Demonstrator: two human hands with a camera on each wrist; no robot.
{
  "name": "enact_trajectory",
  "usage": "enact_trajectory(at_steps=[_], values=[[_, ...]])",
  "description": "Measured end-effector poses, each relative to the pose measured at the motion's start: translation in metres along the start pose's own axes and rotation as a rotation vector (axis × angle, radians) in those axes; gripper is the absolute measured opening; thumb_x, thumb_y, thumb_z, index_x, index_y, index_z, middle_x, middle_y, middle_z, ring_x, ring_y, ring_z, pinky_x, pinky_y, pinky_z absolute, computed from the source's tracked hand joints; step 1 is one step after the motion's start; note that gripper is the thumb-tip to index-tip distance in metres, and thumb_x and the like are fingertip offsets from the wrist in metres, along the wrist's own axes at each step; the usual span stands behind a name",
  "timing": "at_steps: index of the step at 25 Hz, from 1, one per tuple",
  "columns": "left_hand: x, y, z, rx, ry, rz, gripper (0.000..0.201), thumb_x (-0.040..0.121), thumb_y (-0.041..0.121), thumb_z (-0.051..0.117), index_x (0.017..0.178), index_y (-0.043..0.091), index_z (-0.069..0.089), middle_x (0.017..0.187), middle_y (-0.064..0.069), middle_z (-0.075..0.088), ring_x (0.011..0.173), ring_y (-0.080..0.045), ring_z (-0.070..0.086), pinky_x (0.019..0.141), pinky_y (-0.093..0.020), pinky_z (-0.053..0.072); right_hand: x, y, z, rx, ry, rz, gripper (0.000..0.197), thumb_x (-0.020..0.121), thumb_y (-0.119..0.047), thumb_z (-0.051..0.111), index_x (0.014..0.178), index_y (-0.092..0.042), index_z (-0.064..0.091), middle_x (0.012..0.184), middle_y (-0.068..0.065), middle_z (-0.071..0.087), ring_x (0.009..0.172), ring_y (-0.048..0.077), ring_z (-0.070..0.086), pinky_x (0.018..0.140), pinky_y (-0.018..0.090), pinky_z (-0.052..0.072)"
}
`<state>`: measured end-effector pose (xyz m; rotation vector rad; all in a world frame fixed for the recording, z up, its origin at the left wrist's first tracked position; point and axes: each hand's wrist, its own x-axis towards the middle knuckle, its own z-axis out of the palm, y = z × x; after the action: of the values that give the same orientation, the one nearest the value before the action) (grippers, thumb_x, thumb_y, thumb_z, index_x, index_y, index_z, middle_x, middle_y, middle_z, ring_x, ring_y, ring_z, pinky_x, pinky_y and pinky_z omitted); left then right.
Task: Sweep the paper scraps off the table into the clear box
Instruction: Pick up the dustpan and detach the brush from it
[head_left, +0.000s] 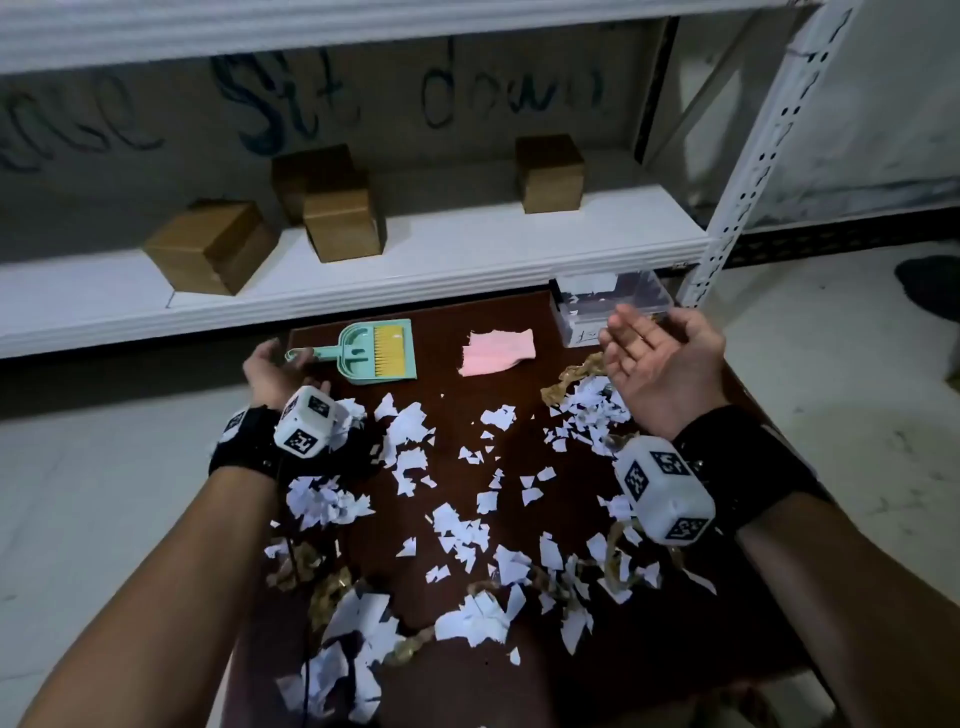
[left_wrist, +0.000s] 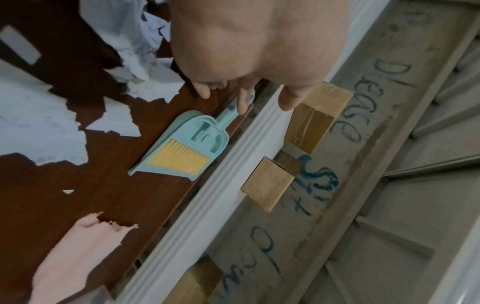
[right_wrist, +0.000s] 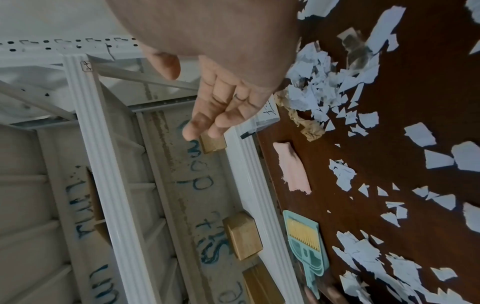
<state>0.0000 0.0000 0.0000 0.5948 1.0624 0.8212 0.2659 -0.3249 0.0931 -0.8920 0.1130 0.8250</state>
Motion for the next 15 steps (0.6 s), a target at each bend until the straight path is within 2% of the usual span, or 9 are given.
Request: enact_trajectory(at_steps=[2,4,5,7,9,12,15], values=[[0.002,0.002,0.003,-0.056,0.023,-0.011,0.050,0.084,0.052,0.050,0.127,0.028,0.056,0.111,0.007,0.068,0.093,-0.022,0.050,0.082,-0.037,0.042,0.001,0.004,0.002,-0.008,0.001,0.018,0.044,0.099,-0.035,0.044,0.111,-0.002,0.069,0.082,0.010,0.076,0.085,0.023,0.067,0.080,0.027,0.050],[0.006,0.001,0.002,-0.122,0.048,-0.014,0.058,0.080,0.051,0.055,0.130,0.024,0.062,0.126,0.004,0.066,0.120,-0.023,0.045,0.094,-0.042,0.038,-0.001,0.011,0.002,-0.020,0.000,0.017,0.043,0.098,-0.035,0.044,0.110,-0.001,0.070,0.082,0.010,0.076,0.084,0.023,0.067,0.080,0.027,0.049],[0.003,0.001,0.003,-0.146,0.050,-0.018,0.060,0.079,0.051,0.057,0.130,0.021,0.064,0.130,0.000,0.063,0.127,-0.023,0.041,0.099,-0.044,0.035,-0.001,0.014,0.003,-0.019,-0.006,0.021,0.043,0.098,-0.035,0.045,0.109,-0.001,0.070,0.083,0.010,0.076,0.084,0.023,0.067,0.080,0.027,0.049],[-0.005,-0.001,0.004,-0.164,0.043,-0.031,0.055,0.084,0.049,0.056,0.123,0.011,0.066,0.135,-0.008,0.054,0.128,-0.025,0.038,0.111,-0.045,0.031,-0.002,0.013,0.003,-0.013,-0.003,0.026,0.043,0.097,-0.035,0.045,0.108,-0.002,0.070,0.083,0.010,0.075,0.084,0.023,0.067,0.080,0.027,0.049],[-0.018,-0.001,0.005,-0.176,0.024,-0.040,0.051,0.091,0.045,0.053,0.120,0.005,0.063,0.137,-0.015,0.048,0.127,-0.029,0.039,0.116,-0.045,0.030,-0.004,0.011,0.003,-0.003,-0.005,0.024,0.043,0.097,-0.035,0.045,0.108,-0.002,0.071,0.083,0.010,0.075,0.084,0.023,0.067,0.080,0.027,0.049],[-0.030,0.001,0.002,-0.222,-0.012,-0.033,0.049,0.093,0.038,0.053,0.128,0.004,0.061,0.135,-0.017,0.052,0.127,-0.033,0.049,0.108,-0.046,0.041,-0.004,0.007,0.004,0.011,0.000,0.013,0.043,0.099,-0.035,0.044,0.108,-0.002,0.070,0.082,0.010,0.076,0.086,0.023,0.067,0.083,0.028,0.050],[-0.054,0.018,0.006,-0.216,0.035,0.005,0.035,0.094,0.036,0.054,0.110,0.006,0.063,0.123,-0.014,0.060,0.123,-0.033,0.055,0.102,-0.045,0.048,-0.007,0.003,0.006,0.037,-0.035,0.023,0.042,0.099,-0.035,0.044,0.107,-0.003,0.070,0.082,0.010,0.075,0.085,0.023,0.067,0.082,0.027,0.050]])
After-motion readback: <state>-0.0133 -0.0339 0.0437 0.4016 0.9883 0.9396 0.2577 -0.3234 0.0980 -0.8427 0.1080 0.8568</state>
